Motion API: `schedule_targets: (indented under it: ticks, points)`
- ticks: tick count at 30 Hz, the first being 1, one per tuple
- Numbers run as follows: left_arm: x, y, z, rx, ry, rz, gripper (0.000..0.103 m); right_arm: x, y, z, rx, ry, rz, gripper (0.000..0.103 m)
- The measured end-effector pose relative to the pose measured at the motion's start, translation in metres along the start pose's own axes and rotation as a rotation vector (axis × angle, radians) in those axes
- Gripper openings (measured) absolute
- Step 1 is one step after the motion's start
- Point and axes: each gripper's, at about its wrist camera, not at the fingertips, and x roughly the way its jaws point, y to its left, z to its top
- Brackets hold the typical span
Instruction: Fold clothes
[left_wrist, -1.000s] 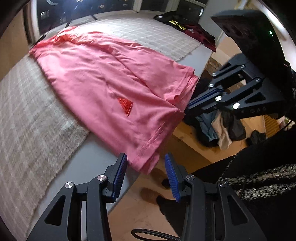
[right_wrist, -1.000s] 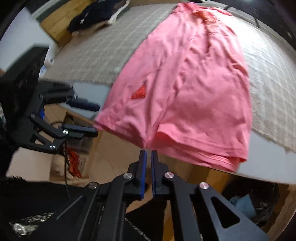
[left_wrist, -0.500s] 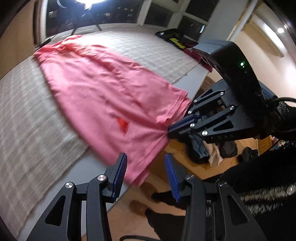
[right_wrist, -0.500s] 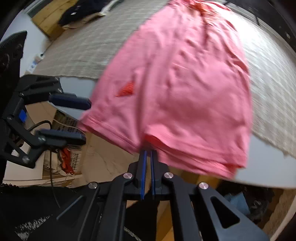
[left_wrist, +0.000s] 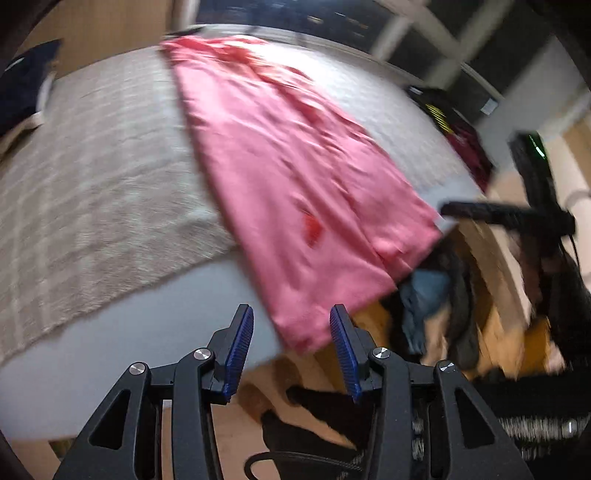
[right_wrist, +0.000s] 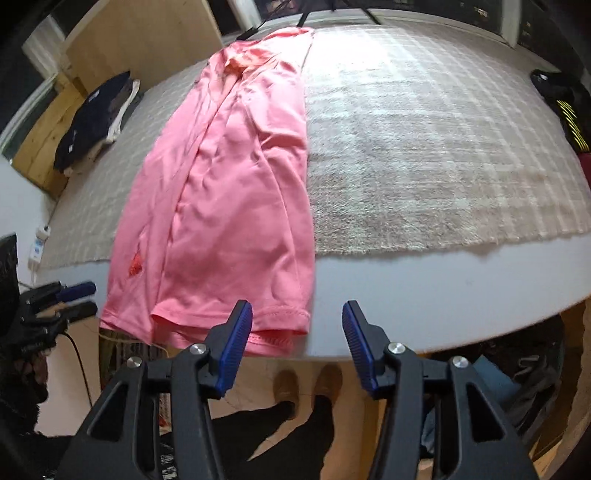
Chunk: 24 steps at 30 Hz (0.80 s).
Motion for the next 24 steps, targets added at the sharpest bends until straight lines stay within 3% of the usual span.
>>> schedule_targets:
  ticks: [3,8,10,12,15,18,24]
  points:
    - [0.013,-0.005,0.004,-0.043,0.018,0.024,0.041,0.008,0.009,-0.003,-0.047,0.021,0.002,0.05]
    - [0.028,-0.023,0.008,0.03,0.044,0.083,0.041,0.011,0.019,-0.006,-0.17,0.031,-0.006,0.046]
    - [0.032,-0.027,0.01,0.049,0.047,0.087,0.037,0.011,0.023,-0.006,-0.211,0.036,0.014,0.013]
    - [0.032,-0.03,0.009,0.067,0.059,0.087,0.006,0.013,0.021,-0.005,-0.218,0.047,0.069,0.009]
    - [0.03,-0.028,0.009,0.043,0.064,0.055,0.005,0.013,0.004,-0.001,-0.158,0.066,0.157,0.007]
    - [0.025,-0.02,0.012,-0.046,0.046,-0.035,0.005,0.005,-0.015,0.01,-0.071,0.068,0.264,0.006]
    - [-0.009,0.001,0.031,-0.211,-0.062,-0.186,0.005,-0.021,-0.039,0.051,0.067,0.01,0.444,0.005]
